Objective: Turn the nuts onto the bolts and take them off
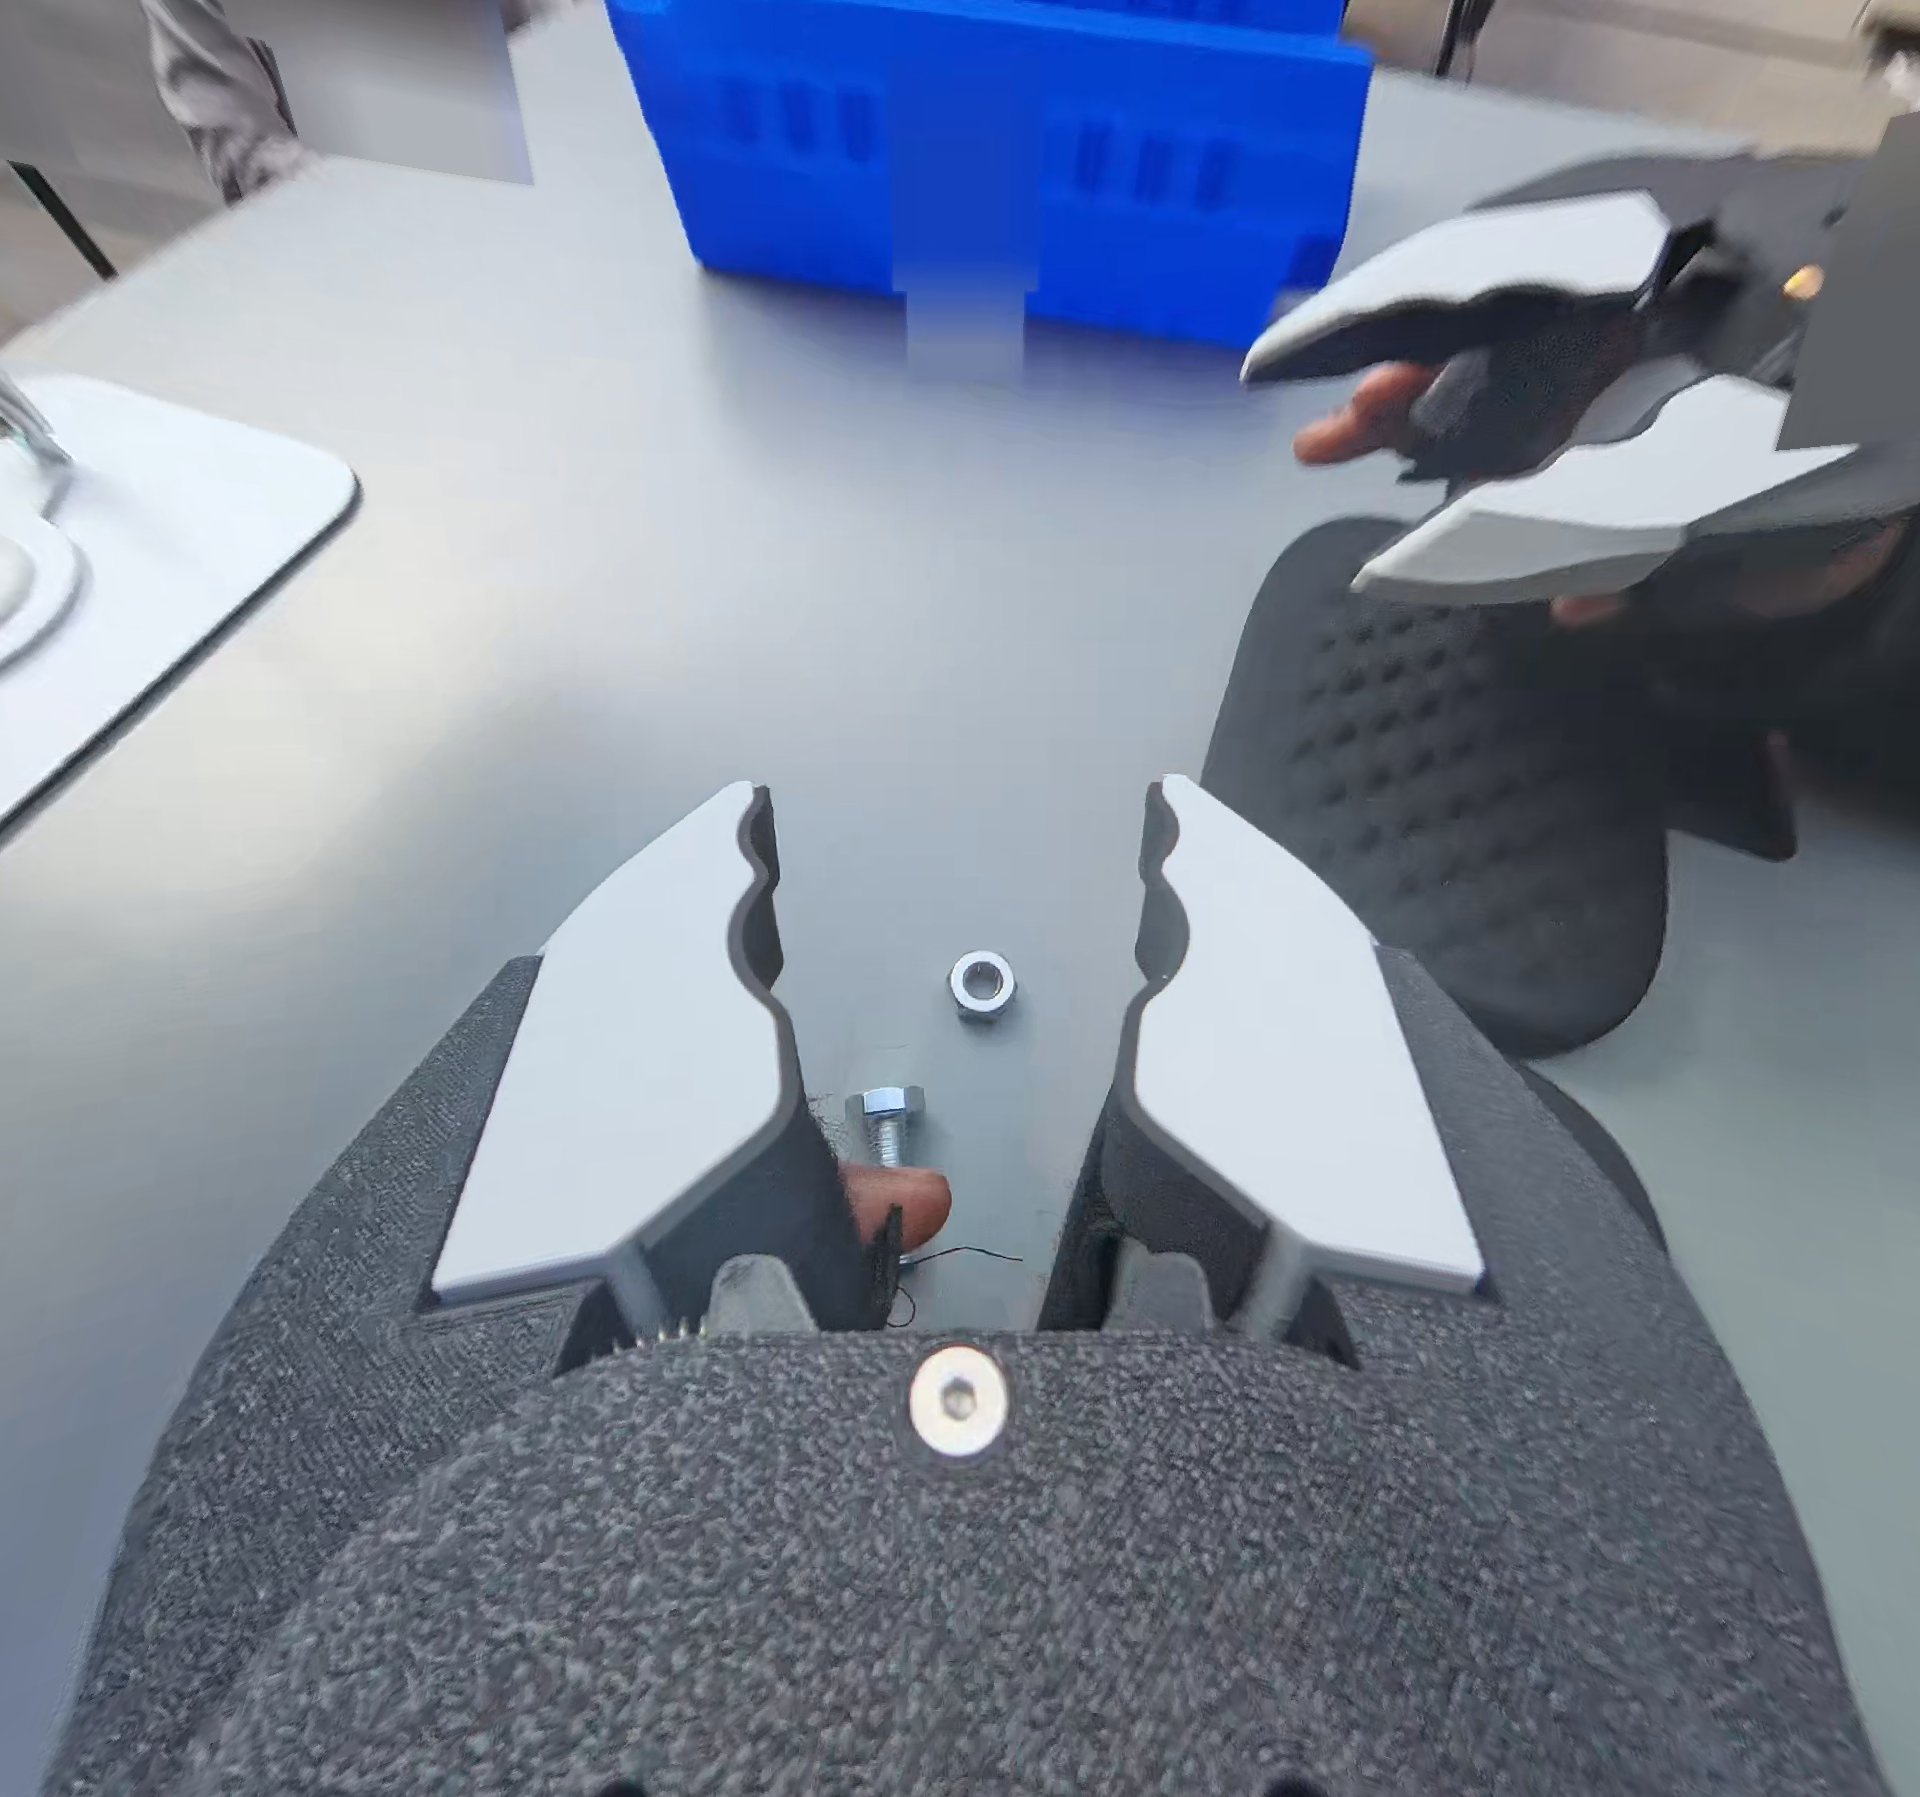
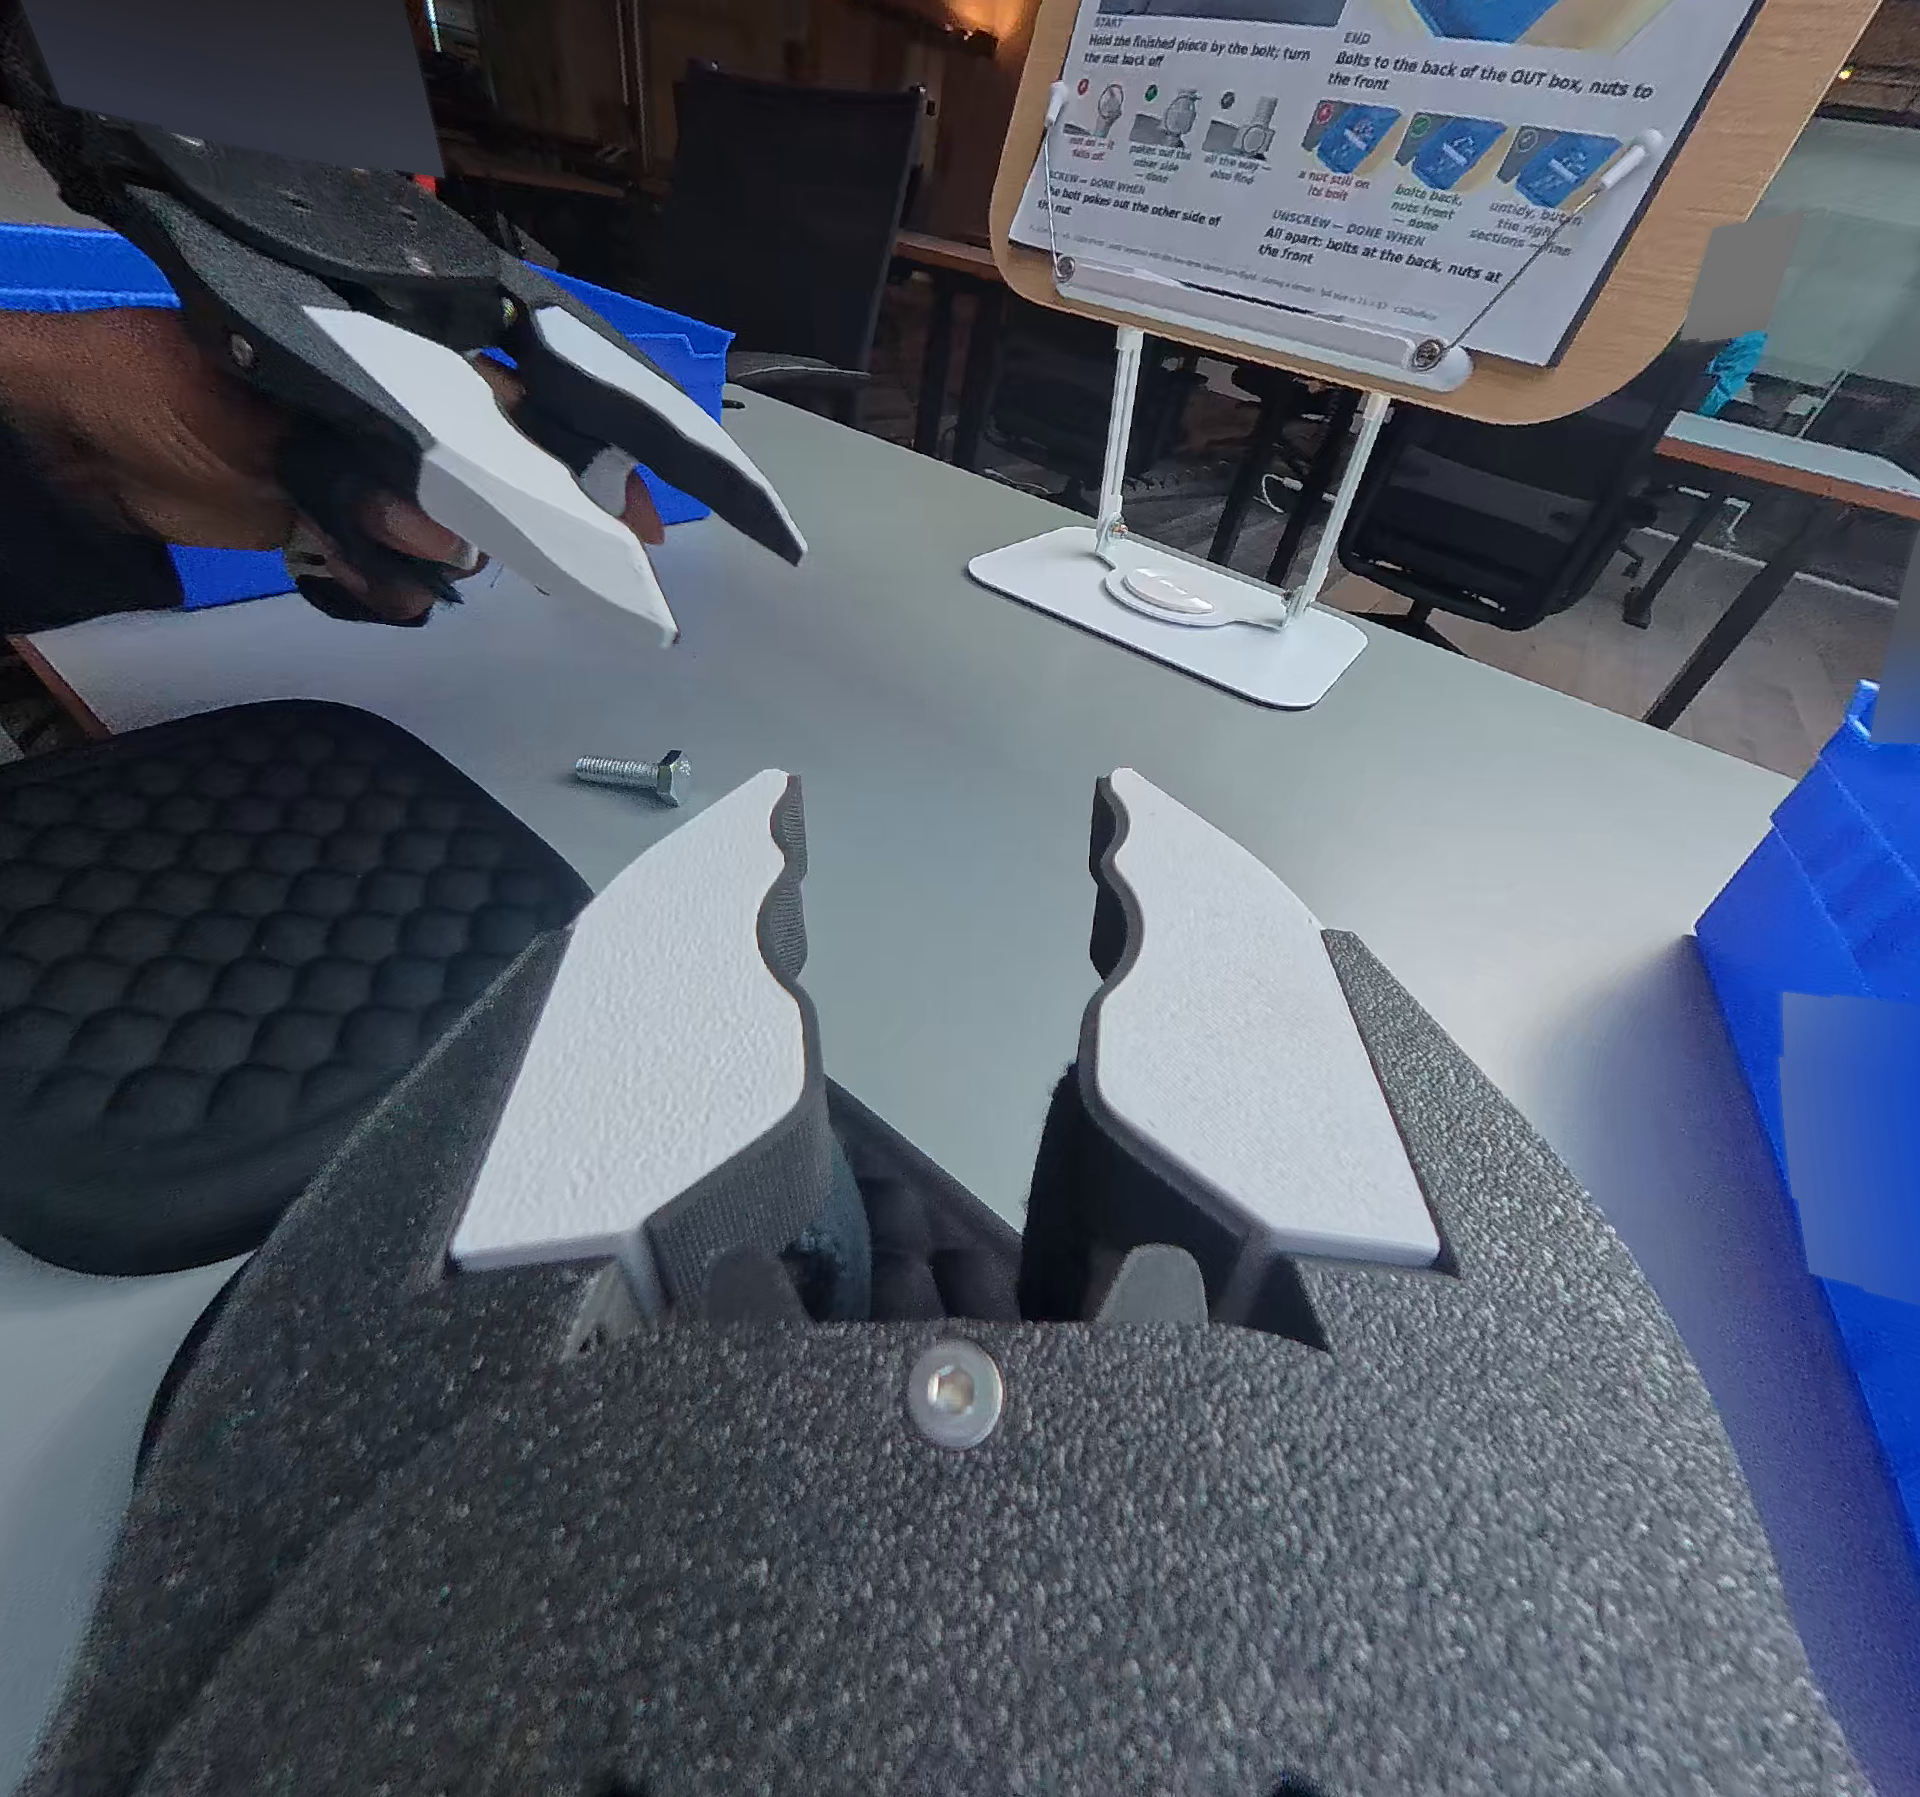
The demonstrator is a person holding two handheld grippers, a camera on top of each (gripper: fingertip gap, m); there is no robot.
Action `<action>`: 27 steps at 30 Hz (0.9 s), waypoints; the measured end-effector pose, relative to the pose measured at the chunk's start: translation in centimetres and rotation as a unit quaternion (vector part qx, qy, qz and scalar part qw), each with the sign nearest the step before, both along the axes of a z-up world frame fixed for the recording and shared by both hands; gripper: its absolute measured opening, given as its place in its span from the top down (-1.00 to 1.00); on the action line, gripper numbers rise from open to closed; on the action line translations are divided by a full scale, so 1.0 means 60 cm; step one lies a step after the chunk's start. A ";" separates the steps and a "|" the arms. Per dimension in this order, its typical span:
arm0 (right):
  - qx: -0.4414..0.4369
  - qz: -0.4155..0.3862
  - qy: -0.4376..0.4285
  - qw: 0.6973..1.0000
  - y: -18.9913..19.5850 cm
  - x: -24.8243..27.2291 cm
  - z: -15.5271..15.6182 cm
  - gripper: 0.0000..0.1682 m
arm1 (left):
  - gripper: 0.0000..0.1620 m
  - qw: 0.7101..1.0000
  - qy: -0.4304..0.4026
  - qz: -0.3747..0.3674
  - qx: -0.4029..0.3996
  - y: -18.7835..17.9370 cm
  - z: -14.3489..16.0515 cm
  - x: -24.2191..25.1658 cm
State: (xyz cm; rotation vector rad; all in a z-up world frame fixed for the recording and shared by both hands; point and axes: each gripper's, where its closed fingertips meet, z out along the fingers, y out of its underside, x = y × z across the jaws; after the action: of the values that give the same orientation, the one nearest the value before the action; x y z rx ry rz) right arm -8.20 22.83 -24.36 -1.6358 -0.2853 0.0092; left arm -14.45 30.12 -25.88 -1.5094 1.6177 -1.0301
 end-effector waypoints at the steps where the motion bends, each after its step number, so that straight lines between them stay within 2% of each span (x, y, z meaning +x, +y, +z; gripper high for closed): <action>1: -0.003 0.001 -0.004 1.000 0.001 -0.001 -0.002 0.38 | 0.15 0.999 -0.044 0.002 -0.011 -0.001 0.017 -0.008; 4: -0.011 0.003 -0.014 1.000 0.003 -0.005 -0.006 0.38 | 0.13 0.987 -0.156 0.003 -0.026 -0.006 0.059 -0.039; 8: -0.027 0.007 -0.022 0.999 0.007 -0.009 -0.013 0.38 | 0.14 0.958 -0.287 -0.009 -0.021 -0.022 0.103 -0.087; 15: -0.068 0.035 -0.049 0.996 0.017 -0.023 -0.030 0.34 | 0.08 0.943 -0.326 -0.056 -0.025 -0.062 0.099 -0.129; 19: -0.090 0.103 -0.100 0.986 0.039 -0.049 -0.010 0.37 | 0.07 0.940 -0.334 -0.054 -0.029 -0.063 0.085 -0.133; 22: -0.155 0.222 -0.182 0.945 0.060 -0.095 -0.012 0.40 | 0.08 0.941 -0.332 -0.060 -0.034 -0.063 0.082 -0.132; 24: -0.222 0.307 -0.252 0.891 0.069 -0.122 -0.036 0.44 | 0.09 0.940 -0.333 -0.061 -0.031 -0.065 0.082 -0.133; 27: -0.259 0.376 -0.349 0.818 0.105 -0.150 -0.072 0.56 | 0.11 0.937 -0.341 -0.063 -0.028 -0.066 0.084 -0.136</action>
State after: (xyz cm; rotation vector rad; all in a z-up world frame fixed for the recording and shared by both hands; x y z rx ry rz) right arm -17.19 29.15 -28.67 -1.9036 -1.6097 0.0955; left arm -22.62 26.15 -20.87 -0.9202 1.1939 -1.4764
